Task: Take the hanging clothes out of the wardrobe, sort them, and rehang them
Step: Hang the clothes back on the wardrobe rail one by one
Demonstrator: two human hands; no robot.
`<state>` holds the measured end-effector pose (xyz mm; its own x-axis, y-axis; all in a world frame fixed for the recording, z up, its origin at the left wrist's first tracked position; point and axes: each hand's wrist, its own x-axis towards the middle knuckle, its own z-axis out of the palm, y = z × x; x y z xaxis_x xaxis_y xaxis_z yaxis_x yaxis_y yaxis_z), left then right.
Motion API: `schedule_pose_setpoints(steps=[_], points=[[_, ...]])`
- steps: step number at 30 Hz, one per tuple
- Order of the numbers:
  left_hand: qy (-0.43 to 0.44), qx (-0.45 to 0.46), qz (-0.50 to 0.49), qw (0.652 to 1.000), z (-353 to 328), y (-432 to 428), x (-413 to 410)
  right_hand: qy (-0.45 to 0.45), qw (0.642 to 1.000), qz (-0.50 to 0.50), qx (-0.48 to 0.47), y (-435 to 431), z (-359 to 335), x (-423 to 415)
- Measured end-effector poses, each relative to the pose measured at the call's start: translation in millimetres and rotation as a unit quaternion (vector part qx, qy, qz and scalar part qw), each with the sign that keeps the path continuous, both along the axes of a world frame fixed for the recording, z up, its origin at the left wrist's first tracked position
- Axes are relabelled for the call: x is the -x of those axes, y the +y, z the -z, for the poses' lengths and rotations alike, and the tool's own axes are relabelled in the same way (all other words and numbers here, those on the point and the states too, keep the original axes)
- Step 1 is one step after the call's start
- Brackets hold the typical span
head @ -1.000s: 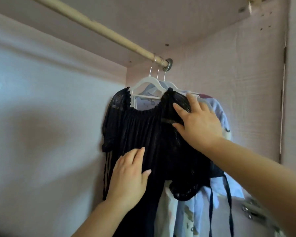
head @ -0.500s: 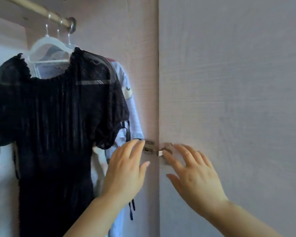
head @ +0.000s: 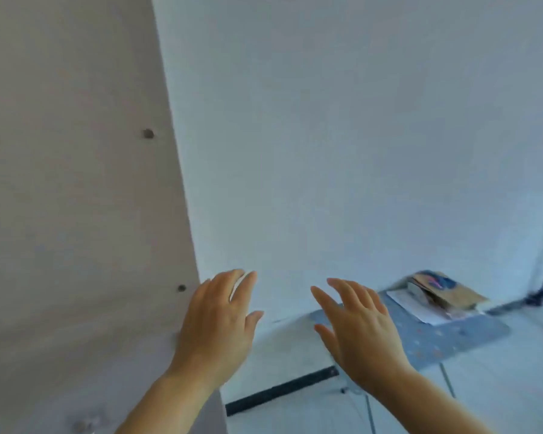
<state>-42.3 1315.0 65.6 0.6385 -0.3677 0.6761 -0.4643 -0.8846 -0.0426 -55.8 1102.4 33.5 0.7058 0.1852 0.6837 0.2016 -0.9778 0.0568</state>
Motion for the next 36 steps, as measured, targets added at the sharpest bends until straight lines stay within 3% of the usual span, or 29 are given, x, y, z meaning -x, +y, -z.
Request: schedule_pose_setpoints(steps=[8,12,20,31,36], points=[[0.048,-0.031,0.214,0.975,34,-251,-10,0.038,0.958,0.282,-0.028,-238,40,112],[0.099,-0.073,0.326,0.937,48,-367,6,0.046,0.910,0.410,-0.039,-321,51,177],[0.096,-0.117,0.485,0.862,74,-557,53,0.036,0.808,0.587,-0.021,-427,67,275],[0.161,-0.165,0.617,0.753,81,-766,120,0.030,0.677,0.735,-0.013,-540,75,346],[0.172,-0.196,0.650,0.714,87,-846,183,0.032,0.644,0.764,-0.014,-595,84,393]])
